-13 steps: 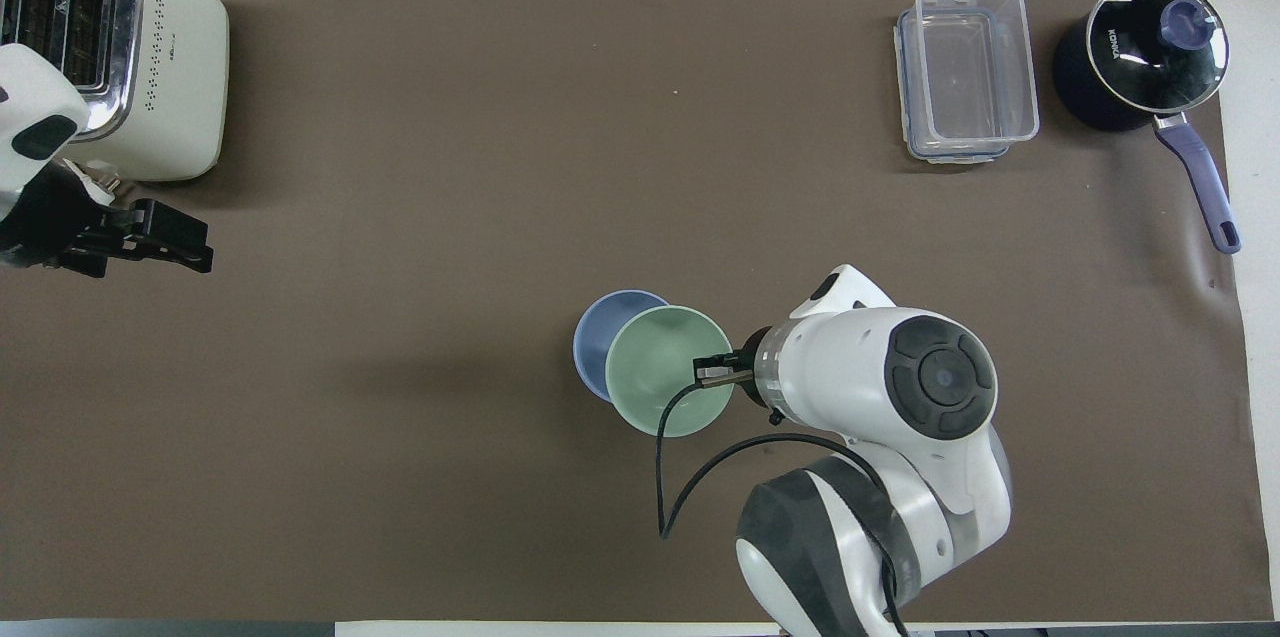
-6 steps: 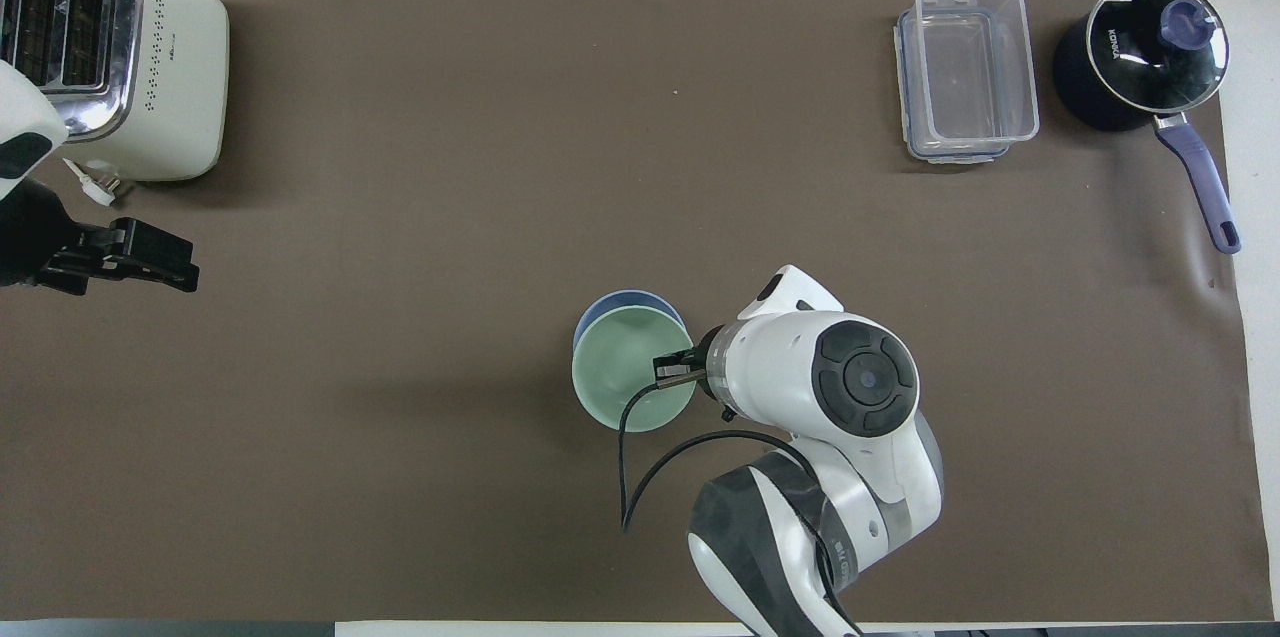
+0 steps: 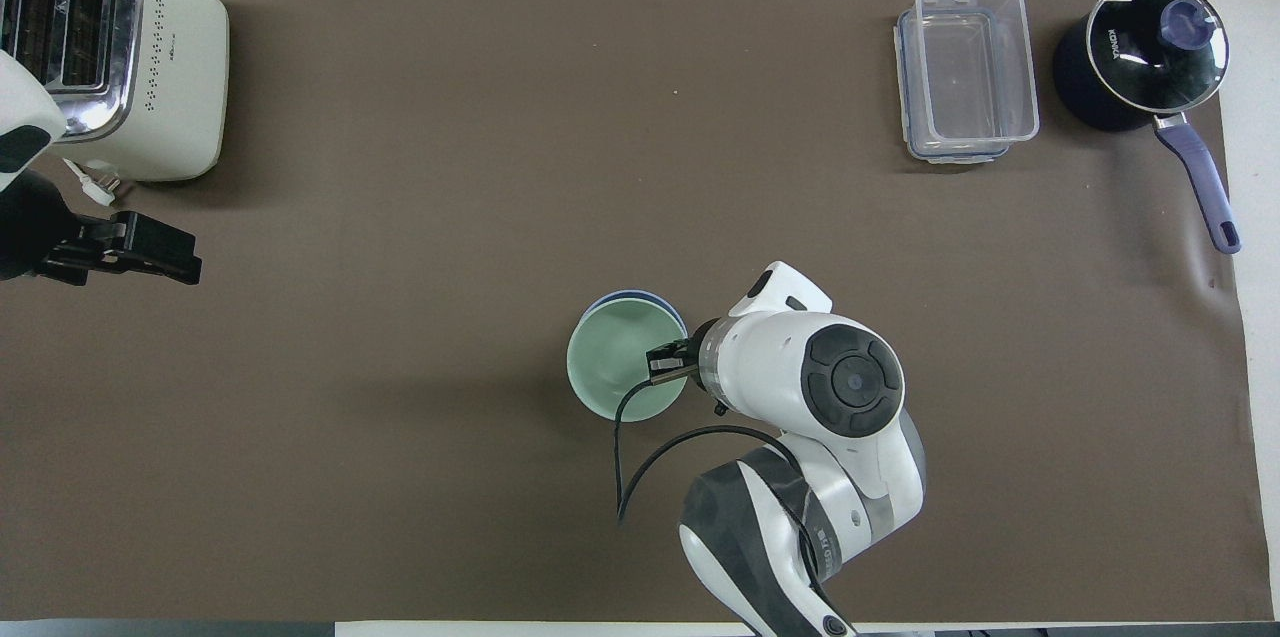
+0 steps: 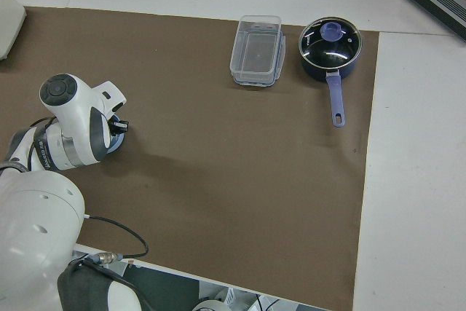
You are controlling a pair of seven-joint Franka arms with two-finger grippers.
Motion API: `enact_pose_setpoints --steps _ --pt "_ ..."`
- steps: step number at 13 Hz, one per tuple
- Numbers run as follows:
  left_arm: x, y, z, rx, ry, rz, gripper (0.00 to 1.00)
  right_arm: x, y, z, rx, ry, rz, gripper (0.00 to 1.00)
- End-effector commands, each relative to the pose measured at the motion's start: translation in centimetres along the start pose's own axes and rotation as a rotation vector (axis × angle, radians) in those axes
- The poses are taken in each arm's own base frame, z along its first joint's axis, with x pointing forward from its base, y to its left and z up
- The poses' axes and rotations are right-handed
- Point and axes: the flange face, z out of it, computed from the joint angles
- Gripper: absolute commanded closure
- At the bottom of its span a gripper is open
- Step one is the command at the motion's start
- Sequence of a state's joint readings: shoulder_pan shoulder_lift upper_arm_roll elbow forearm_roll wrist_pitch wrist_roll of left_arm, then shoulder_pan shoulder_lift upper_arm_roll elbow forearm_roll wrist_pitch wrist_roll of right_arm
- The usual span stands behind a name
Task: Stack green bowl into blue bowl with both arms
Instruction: 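Lower the green bowl into the blue bowl with the right gripper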
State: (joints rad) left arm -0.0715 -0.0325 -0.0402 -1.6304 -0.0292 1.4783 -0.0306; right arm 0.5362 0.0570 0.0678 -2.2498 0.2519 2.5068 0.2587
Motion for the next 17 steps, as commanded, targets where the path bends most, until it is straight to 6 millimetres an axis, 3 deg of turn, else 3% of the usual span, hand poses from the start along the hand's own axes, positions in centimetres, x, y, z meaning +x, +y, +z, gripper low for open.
enact_pose_setpoints --steps 1,17 --pt "-0.52 -0.10 -0.73 0.027 0.004 0.013 0.00 0.30 0.06 0.81 -0.009 0.013 -0.031 1.00" --pt "-0.93 -0.01 -0.41 0.026 0.002 0.002 0.00 0.88 0.33 0.26 -0.056 0.036 -0.097 1.00"
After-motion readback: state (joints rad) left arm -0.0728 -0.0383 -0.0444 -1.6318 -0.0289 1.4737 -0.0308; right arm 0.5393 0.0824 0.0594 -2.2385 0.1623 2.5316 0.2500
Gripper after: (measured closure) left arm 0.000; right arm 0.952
